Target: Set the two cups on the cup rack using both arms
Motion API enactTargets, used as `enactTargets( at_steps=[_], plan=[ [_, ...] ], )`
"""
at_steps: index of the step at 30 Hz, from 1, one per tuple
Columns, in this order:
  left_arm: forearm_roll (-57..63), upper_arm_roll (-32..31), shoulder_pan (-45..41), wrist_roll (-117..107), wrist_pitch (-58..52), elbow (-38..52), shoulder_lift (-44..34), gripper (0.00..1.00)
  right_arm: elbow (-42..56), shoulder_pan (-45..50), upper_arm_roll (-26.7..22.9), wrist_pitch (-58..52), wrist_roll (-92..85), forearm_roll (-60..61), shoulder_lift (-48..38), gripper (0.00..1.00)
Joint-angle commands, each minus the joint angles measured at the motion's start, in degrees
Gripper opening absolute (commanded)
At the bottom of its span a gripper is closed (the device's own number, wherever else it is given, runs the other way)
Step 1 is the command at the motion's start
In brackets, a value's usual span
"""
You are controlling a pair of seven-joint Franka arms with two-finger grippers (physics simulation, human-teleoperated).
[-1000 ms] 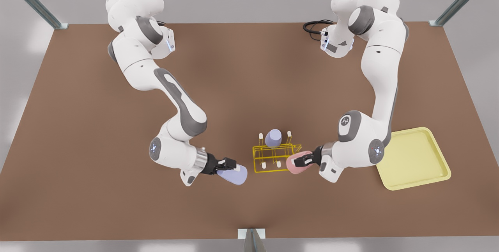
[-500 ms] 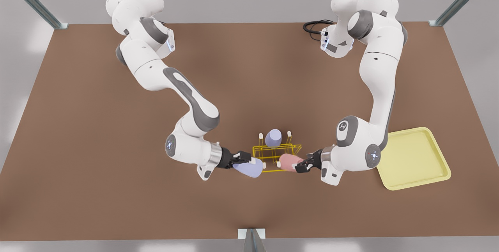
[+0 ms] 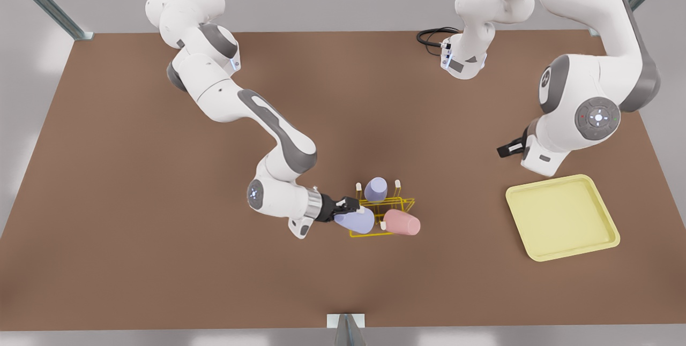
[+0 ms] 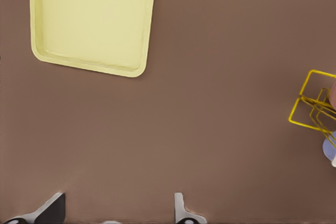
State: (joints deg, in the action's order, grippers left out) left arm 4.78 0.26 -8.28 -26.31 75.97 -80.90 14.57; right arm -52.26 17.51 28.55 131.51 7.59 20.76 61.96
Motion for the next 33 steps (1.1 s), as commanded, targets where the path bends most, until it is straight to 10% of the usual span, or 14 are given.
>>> enactTargets(
  at_steps=[1,5,20,23,27,33],
  plan=[
    [-1.1,0.4,0.7,27.9,-10.1,-0.1,0.1,1.0,0.0,0.3,0.0,-0.1,0.1,-0.3,0.3,0.84],
    [-1.2,0.4,1.5,27.9,-9.7,-0.1,0.1,1.0,0.1,0.6,0.0,0.4,0.3,-0.3,0.7,1.0],
    [-2.9,0.3,1.8,27.8,-11.2,-0.5,0.0,1.0,0.7,0.7,-0.1,0.9,0.8,0.5,0.3,1.0],
    [-2.9,0.2,1.7,27.8,-11.7,-0.5,-0.2,1.0,-18.0,-5.4,-2.9,-10.8,7.6,-15.2,-15.7,1.0],
    [-2.9,0.1,1.7,27.6,-11.7,-0.4,-0.2,1.0,-14.5,-20.6,-3.4,-45.0,2.1,-36.7,-22.5,1.0],
    [-2.9,0.1,1.7,27.6,-11.6,-0.4,-0.1,1.0,-27.1,-20.9,-15.5,-50.7,-7.2,-30.3,-54.2,1.0]
  ],
)
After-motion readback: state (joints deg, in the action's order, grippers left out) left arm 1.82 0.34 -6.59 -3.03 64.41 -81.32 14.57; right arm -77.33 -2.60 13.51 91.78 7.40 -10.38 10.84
